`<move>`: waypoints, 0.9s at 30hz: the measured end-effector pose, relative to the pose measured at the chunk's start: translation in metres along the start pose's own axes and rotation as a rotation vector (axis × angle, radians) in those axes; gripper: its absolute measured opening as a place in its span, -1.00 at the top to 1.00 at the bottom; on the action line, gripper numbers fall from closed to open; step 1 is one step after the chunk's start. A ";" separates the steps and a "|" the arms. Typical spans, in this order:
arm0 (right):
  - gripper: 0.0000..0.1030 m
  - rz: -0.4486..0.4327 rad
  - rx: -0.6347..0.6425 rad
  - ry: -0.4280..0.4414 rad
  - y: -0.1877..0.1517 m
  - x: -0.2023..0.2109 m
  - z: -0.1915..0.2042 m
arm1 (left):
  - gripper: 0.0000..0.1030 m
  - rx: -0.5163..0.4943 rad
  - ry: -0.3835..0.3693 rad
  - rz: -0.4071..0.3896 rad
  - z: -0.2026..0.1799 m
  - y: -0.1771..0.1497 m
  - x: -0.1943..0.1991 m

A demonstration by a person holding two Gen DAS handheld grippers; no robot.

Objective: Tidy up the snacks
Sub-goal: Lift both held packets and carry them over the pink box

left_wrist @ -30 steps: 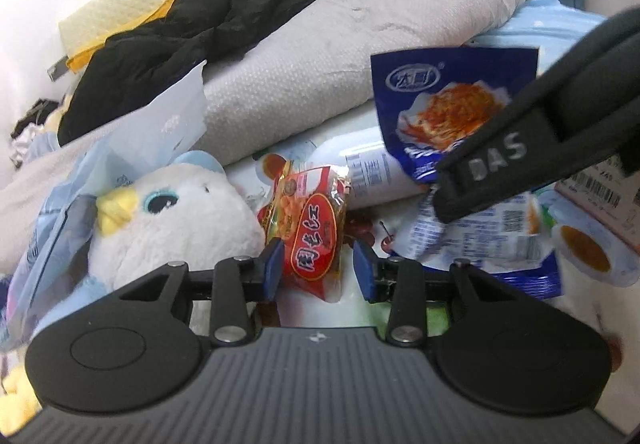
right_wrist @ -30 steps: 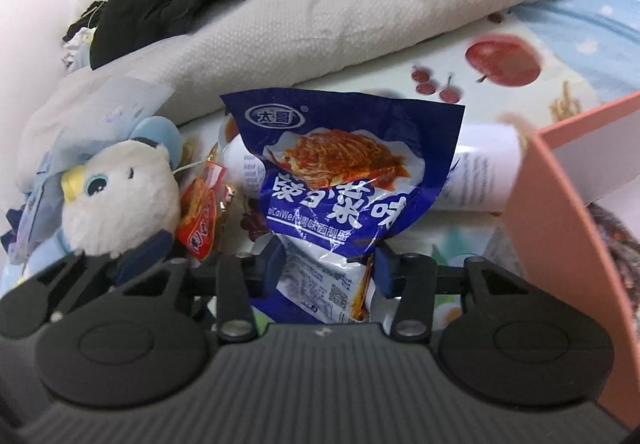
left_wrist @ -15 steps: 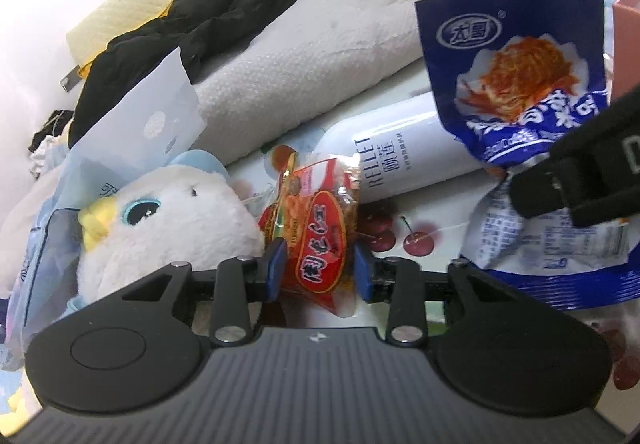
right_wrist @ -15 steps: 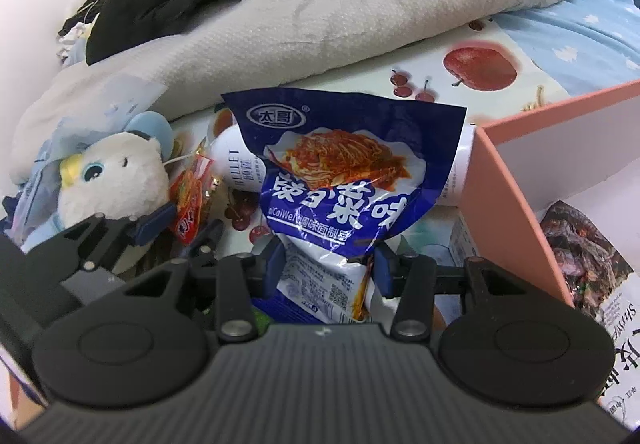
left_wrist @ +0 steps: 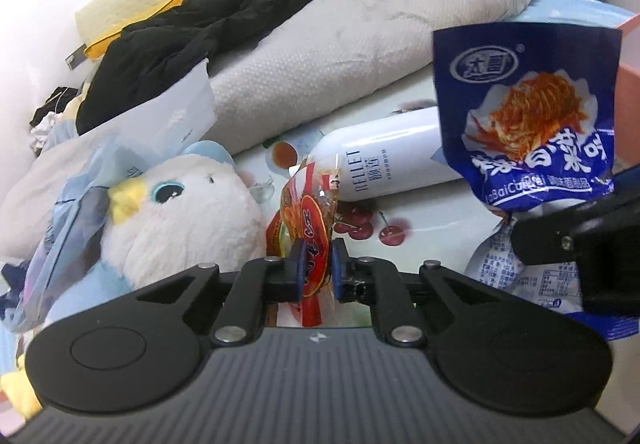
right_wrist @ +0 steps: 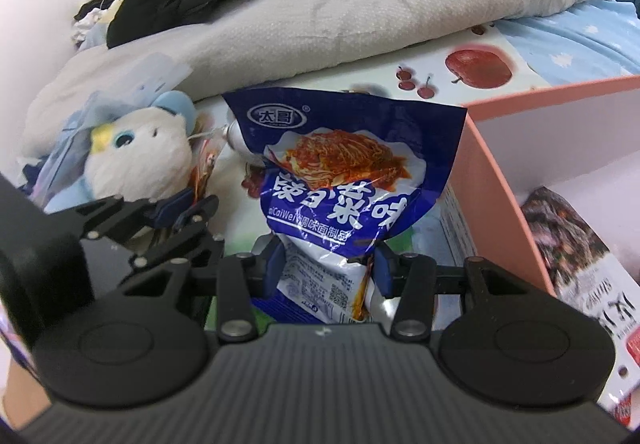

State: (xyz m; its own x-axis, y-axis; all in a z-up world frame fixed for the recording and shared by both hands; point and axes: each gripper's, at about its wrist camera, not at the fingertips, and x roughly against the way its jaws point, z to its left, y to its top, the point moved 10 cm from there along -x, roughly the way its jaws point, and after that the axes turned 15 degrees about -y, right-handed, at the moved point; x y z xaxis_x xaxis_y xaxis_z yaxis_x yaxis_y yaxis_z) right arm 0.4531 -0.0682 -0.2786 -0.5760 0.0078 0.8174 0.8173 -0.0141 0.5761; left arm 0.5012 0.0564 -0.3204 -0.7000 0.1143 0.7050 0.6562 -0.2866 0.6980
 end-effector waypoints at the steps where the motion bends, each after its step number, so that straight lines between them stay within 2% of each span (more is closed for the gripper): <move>1: 0.06 -0.001 -0.010 -0.002 0.000 0.005 -0.004 | 0.74 0.006 -0.001 -0.005 -0.002 0.000 0.006; 7: 0.06 -0.016 0.031 0.011 -0.008 0.037 -0.009 | 0.78 0.097 -0.058 -0.014 -0.011 -0.005 0.042; 13: 0.06 -0.007 0.020 0.024 -0.027 0.067 -0.018 | 0.79 0.195 -0.080 -0.031 -0.018 -0.016 0.085; 24: 0.06 -0.018 0.057 0.047 -0.073 0.120 -0.027 | 0.80 0.315 -0.096 -0.043 -0.046 -0.057 0.164; 27: 0.06 -0.020 0.070 0.054 -0.087 0.132 -0.029 | 0.80 0.387 -0.146 -0.064 -0.056 -0.071 0.187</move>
State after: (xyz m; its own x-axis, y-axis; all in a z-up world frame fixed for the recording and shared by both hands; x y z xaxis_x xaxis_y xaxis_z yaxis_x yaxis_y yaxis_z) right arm 0.3054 -0.0949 -0.2211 -0.5910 -0.0462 0.8054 0.8035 0.0554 0.5927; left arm 0.3080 0.0447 -0.2456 -0.7138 0.2622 0.6494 0.6895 0.1005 0.7173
